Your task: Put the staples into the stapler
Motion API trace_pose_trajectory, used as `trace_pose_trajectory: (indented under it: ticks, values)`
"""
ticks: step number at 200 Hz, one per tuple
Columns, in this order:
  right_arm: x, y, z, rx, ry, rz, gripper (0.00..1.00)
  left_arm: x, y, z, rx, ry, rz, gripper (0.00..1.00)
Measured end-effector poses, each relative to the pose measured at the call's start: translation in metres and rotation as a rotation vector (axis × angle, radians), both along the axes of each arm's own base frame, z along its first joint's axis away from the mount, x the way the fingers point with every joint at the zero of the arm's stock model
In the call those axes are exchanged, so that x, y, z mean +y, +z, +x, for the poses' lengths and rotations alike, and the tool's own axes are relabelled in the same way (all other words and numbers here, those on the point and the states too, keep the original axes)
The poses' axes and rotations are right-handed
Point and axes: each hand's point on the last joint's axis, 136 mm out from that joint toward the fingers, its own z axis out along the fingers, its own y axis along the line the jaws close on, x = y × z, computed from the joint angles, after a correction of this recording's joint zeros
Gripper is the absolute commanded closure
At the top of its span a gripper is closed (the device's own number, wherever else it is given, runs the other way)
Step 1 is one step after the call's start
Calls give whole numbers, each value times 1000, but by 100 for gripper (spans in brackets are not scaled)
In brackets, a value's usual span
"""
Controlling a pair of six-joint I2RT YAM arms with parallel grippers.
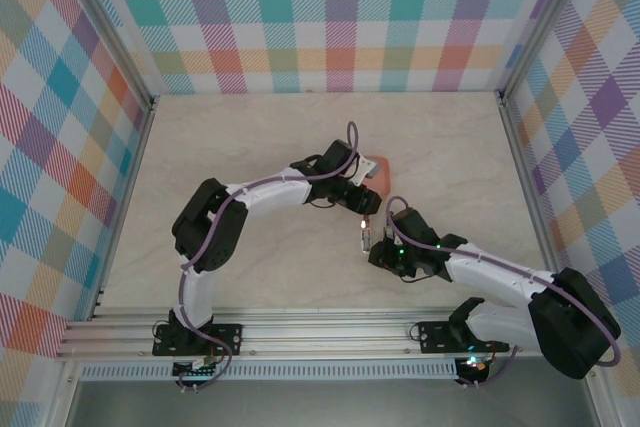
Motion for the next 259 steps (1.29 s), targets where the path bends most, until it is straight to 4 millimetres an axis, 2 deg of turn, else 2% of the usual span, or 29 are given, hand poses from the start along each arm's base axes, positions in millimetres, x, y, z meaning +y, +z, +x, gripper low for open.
trace_pose_trajectory:
  ticks: [59,120,170,259]
  values:
    - [0,0,0,0,0,0,65,-2,-17,-7,44,-20,17,52]
    - [-1,-3,-1,8,0,-7,65,-7,-15,-17,75,-61,-24,56]
    - [-1,-3,-1,9,0,-8,66,-3,-25,-28,99,-90,-35,57]
    - [-3,-14,-4,47,0,-37,66,-1,-4,-36,5,-172,-71,58]
